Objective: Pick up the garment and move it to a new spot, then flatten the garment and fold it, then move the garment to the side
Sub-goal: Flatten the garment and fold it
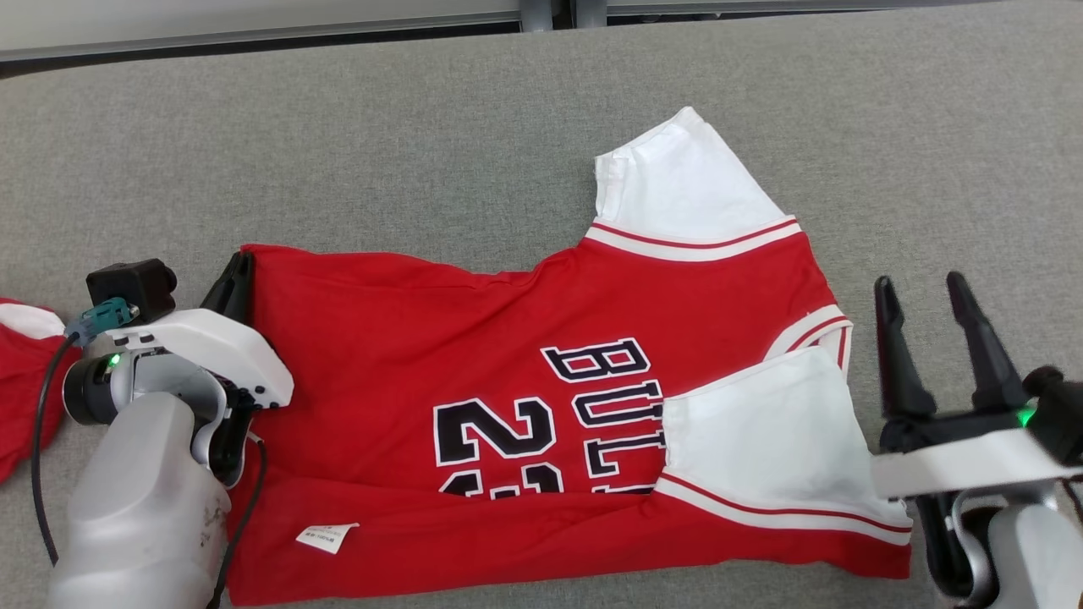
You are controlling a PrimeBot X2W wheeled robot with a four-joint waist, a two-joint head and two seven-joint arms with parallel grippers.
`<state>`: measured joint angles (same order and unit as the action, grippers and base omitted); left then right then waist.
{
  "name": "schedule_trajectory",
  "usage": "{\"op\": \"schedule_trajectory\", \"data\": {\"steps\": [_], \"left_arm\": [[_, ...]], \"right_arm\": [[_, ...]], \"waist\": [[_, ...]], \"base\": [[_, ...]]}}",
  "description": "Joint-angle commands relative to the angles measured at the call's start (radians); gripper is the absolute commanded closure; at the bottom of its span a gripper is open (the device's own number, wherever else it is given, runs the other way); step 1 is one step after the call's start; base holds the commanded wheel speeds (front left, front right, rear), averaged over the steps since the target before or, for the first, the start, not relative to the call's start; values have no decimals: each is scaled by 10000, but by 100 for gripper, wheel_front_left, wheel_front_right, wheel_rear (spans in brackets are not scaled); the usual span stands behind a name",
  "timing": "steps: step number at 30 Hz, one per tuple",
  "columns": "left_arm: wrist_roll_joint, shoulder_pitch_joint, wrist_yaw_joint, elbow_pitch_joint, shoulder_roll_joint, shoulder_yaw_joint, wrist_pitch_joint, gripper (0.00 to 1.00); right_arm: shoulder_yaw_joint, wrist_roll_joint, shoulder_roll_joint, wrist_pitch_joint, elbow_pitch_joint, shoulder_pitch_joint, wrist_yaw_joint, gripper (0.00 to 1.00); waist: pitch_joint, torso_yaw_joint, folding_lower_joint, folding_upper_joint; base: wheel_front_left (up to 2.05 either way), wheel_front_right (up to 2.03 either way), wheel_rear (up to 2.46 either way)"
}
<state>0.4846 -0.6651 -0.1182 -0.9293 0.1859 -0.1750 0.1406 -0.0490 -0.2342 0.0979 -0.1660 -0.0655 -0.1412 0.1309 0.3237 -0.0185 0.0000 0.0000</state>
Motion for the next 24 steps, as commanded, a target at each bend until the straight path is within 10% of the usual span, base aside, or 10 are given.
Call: {"op": "schedule_trajectory", "data": {"steps": [1, 24], "left_arm": [[47, -250, -33, -41, 43, -28, 158, 100], [655, -1919, -123, 432, -963, -1317, 785, 100]], "right_arm": [[70, -171, 223, 12, -180, -429, -3, 0], [-3276, -2337, 2339, 2532, -6821, -8068, -3, 0]], "waist": [[65, 49, 0, 0], [1977, 1940, 0, 0]], "base": [[0, 0, 0], [0, 0, 0]]}}
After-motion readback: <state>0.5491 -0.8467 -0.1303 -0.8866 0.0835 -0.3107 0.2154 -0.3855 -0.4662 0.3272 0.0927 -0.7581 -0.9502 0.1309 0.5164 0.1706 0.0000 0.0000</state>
